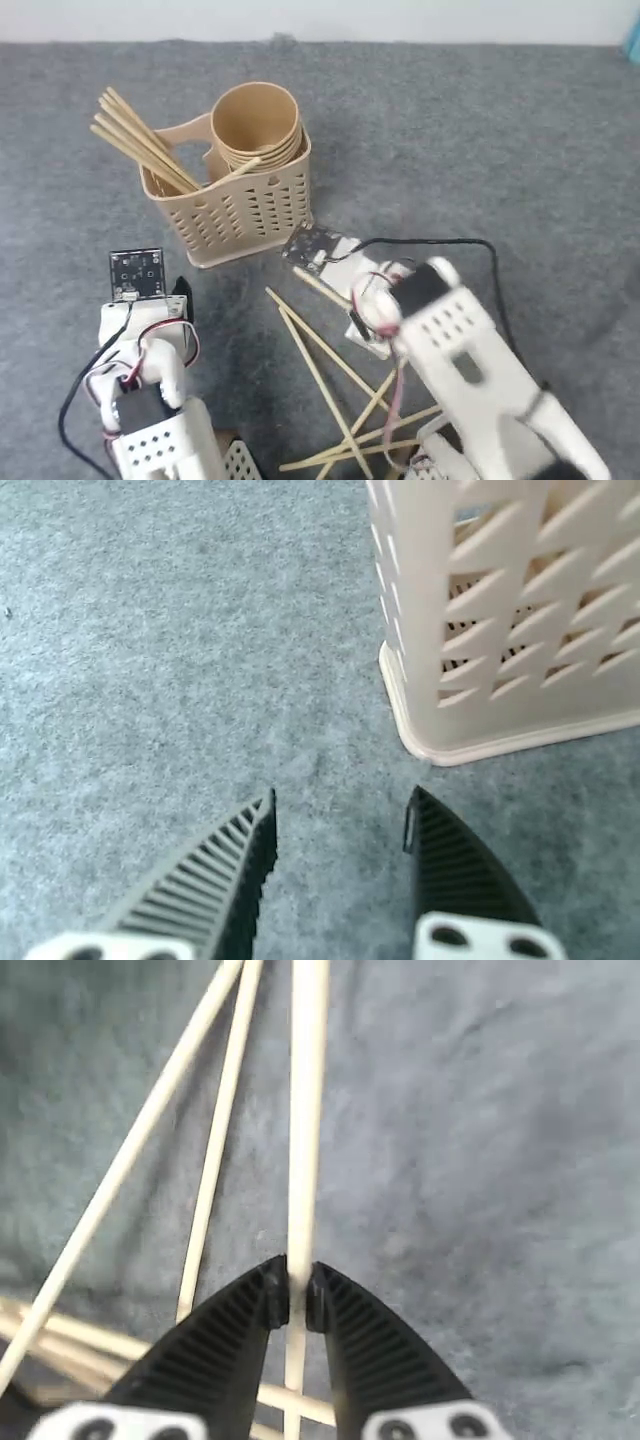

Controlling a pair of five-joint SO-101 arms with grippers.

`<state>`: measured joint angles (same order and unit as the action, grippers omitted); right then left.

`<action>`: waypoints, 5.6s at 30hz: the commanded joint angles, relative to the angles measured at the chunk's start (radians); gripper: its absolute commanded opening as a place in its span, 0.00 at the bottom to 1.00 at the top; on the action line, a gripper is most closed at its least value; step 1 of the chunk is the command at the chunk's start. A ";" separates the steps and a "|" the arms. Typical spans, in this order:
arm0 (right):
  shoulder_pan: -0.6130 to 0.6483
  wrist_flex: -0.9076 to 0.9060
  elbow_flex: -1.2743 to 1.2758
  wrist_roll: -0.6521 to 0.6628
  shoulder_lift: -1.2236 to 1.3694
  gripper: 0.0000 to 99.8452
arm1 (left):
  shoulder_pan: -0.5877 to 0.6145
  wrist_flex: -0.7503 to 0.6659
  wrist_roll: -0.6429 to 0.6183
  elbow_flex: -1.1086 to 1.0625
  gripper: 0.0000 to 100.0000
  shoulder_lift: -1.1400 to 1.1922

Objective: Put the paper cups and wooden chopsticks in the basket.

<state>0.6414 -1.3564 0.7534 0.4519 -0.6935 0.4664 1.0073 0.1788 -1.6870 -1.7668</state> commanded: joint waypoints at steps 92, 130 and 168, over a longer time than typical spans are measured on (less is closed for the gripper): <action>-0.611 0.367 0.931 -0.539 -1.092 0.20 | 0.043 0.112 -0.092 0.084 0.20 0.015; -0.611 0.352 0.931 -0.537 -1.092 0.20 | -0.575 -0.020 -0.554 0.605 0.21 1.065; -0.613 0.317 0.931 -0.468 -1.099 0.20 | -0.689 -0.141 -0.729 0.696 0.20 1.613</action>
<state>0.0430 -1.0326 1.6617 -0.0284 -1.7768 -0.2087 0.8615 -0.5470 -1.0027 -0.1834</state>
